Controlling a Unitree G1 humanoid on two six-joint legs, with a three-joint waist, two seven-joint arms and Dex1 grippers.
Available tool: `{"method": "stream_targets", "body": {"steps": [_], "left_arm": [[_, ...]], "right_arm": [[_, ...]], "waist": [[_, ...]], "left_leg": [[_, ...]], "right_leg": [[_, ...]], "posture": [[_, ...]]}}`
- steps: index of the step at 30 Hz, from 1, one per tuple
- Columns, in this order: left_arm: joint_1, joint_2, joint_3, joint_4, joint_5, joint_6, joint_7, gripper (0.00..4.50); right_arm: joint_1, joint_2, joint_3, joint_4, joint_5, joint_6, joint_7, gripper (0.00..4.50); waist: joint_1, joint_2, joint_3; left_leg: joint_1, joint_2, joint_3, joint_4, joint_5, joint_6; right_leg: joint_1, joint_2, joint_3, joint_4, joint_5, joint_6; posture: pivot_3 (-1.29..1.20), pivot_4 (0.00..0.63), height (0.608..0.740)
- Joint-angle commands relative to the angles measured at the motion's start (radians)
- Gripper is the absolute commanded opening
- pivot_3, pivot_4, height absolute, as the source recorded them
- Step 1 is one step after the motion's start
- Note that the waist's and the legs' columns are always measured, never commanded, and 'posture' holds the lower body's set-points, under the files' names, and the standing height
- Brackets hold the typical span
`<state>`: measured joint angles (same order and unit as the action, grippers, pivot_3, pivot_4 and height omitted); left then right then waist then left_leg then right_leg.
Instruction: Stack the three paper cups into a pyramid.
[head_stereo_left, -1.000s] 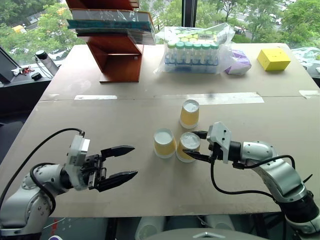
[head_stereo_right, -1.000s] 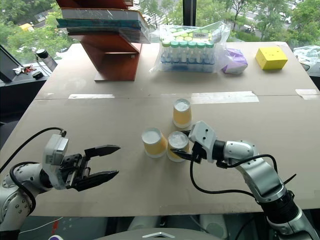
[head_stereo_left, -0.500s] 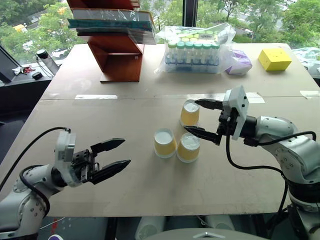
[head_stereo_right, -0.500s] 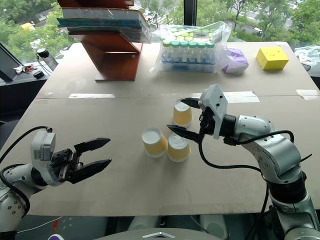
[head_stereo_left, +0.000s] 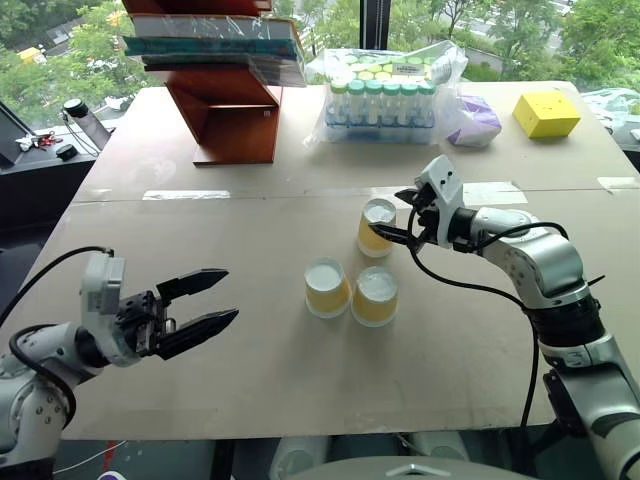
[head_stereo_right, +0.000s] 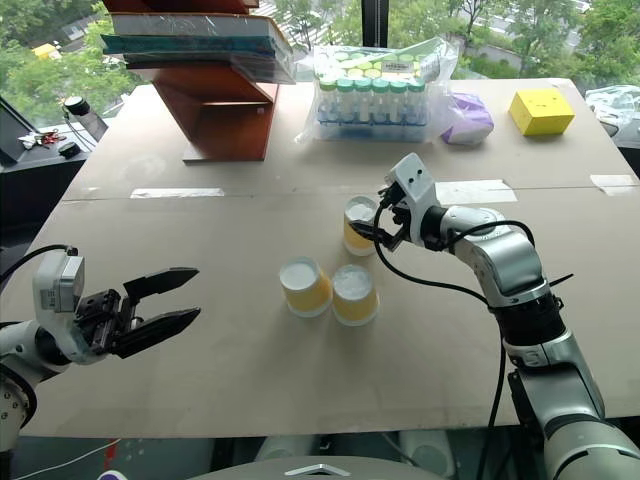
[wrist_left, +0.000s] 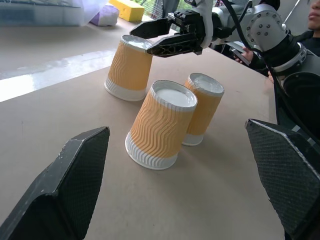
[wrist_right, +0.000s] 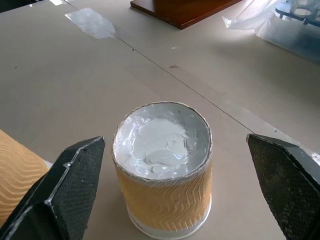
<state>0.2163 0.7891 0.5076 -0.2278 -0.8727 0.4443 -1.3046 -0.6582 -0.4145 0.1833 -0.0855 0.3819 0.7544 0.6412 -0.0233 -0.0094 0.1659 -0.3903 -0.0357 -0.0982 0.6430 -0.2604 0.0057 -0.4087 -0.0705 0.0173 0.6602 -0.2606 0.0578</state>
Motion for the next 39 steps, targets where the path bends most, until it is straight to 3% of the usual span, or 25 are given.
{"method": "stream_targets", "body": {"steps": [1, 6, 9, 12, 18, 26, 30, 39], "left_arm": [[0.009, -0.004, 0.025, -0.029, -0.005, -0.021, -0.011, 4.5], [0.01, -0.01, 0.016, -0.035, 0.0, -0.028, -0.009, 4.5], [0.013, -0.007, 0.016, -0.032, 0.001, -0.028, -0.014, 4.5], [0.014, -0.006, 0.017, -0.028, 0.002, -0.027, -0.017, 4.5], [0.002, -0.009, 0.004, -0.018, 0.008, -0.031, -0.017, 4.5], [-0.011, -0.009, -0.006, 0.003, 0.017, -0.031, -0.023, 4.5], [-0.019, -0.009, -0.011, 0.01, 0.023, -0.031, -0.028, 4.5], [-0.042, 0.003, -0.024, 0.031, 0.034, -0.033, -0.046, 4.5]], "right_arm": [[-0.037, 0.025, -0.014, 0.007, 0.004, -0.02, 0.015, 4.48], [-0.06, 0.062, 0.0, 0.08, -0.028, -0.049, 0.026, 4.48], [-0.065, 0.07, 0.002, 0.114, -0.052, -0.082, 0.032, 3.77], [-0.062, 0.067, 0.002, 0.121, -0.062, -0.093, 0.05, 2.4], [-0.072, 0.045, -0.024, 0.076, -0.047, -0.097, 0.092, 2.4], [-0.163, -0.09, -0.097, -0.22, 0.229, 0.138, 0.272, 2.4], [-0.173, -0.137, -0.085, -0.356, 0.325, 0.242, 0.28, 2.4], [-0.152, -0.134, 0.071, -0.42, 0.263, 0.211, 0.243, 2.4]], "waist": [[0.0, 0.0, 0.0], [-0.008, 0.0, 0.0], [-0.013, 0.0, 0.0], [-0.015, 0.0, 0.0], [-0.015, 0.0, 0.0], [-0.017, 0.0, 0.0], [-0.015, 0.0, 0.0], [-0.016, 0.0, 0.0]], "left_leg": [[-0.001, 0.0, 0.0, 0.0, 0.0, 0.0], [-0.002, 0.0, 0.0, 0.0, 0.001, -0.001], [-0.002, 0.0, 0.0, 0.0, 0.001, -0.001], [-0.002, 0.0, 0.0, 0.0, 0.001, -0.001], [-0.002, 0.0, 0.0, 0.0, 0.001, -0.001], [-0.004, 0.001, 0.0, 0.001, 0.0, 0.001], [-0.004, 0.001, -0.001, 0.001, -0.001, 0.001], [-0.004, 0.001, -0.001, 0.002, -0.001, 0.001]], "right_leg": [[-0.001, 0.0, 0.0, 0.0, 0.0, 0.0], [-0.002, 0.0, 0.0, 0.001, 0.0, 0.0], [-0.002, 0.0, 0.0, 0.001, 0.0, 0.0], [-0.002, 0.0, 0.0, 0.001, 0.0, 0.0], [-0.002, 0.0, 0.0, 0.001, 0.0, 0.0], [-0.004, 0.0, 0.0, 0.001, 0.0, 0.0], [-0.004, -0.001, 0.0, 0.001, 0.0, 0.0], [-0.004, -0.001, -0.001, 0.002, 0.001, -0.001]], "posture": [[0.0, 0.15, 0.74], [0.0, 0.15, 0.74], [0.0, 0.15, 0.74], [0.0, 0.15, 0.74], [0.0, 0.15, 0.74], [0.0, 0.15, 0.74], [0.0, 0.15, 0.74], [0.0, 0.15, 0.74]]}}
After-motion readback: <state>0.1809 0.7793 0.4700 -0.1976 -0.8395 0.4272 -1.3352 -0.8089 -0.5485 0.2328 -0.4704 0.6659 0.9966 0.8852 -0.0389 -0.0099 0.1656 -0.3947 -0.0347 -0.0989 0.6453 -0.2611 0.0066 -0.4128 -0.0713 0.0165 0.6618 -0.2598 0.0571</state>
